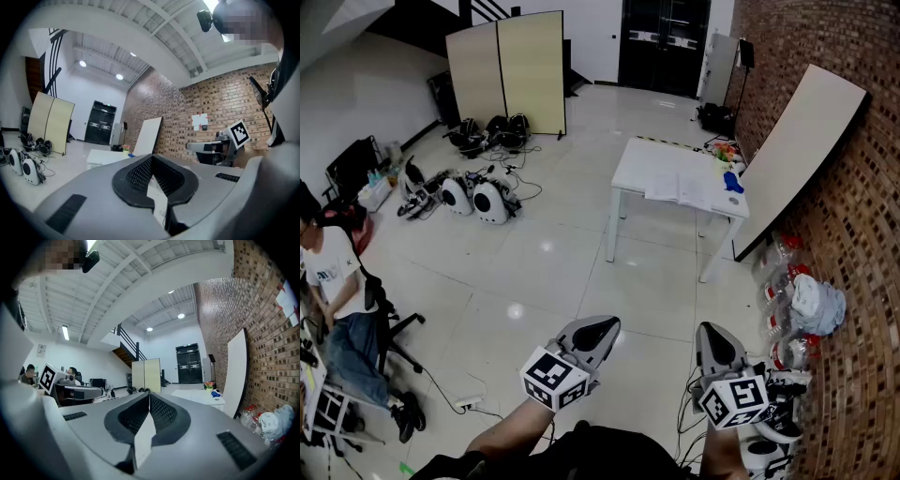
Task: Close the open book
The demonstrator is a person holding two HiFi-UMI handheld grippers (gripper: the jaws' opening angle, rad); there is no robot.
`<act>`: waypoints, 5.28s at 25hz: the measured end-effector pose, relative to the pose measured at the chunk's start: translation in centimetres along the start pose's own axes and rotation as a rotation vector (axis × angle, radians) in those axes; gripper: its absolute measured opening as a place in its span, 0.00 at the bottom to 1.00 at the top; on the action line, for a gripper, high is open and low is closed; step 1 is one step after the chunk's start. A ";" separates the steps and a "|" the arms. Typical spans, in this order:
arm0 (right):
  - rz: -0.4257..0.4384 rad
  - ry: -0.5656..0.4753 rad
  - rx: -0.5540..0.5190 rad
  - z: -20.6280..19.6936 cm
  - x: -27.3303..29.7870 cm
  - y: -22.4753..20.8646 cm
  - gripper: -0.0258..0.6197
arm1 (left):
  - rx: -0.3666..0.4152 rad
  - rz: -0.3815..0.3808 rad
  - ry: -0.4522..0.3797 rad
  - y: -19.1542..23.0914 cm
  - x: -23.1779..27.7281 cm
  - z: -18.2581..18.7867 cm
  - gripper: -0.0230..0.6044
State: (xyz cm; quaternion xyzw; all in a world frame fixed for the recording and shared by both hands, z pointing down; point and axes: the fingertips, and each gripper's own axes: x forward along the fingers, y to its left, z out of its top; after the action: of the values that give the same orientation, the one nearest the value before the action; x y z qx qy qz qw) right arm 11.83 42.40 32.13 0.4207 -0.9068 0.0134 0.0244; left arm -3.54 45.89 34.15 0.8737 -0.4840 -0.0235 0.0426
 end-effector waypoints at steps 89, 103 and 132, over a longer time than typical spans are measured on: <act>-0.013 0.030 0.023 0.5 52.7 -29.5 0.04 | 0.004 0.004 0.007 41.9 42.8 3.7 0.03; 0.038 0.076 -0.013 0.1 62.3 -34.6 0.04 | -0.030 0.030 0.059 48.1 52.6 1.2 0.03; 0.211 0.108 -0.008 -1.0 78.2 -44.0 0.04 | 0.006 0.216 0.149 60.3 66.1 0.3 0.03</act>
State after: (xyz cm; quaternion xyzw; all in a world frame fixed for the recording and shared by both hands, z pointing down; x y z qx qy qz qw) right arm -4.97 -45.53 37.62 0.3216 -0.9434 0.0350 0.0734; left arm -19.36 -41.94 39.76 0.8161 -0.5706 0.0478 0.0783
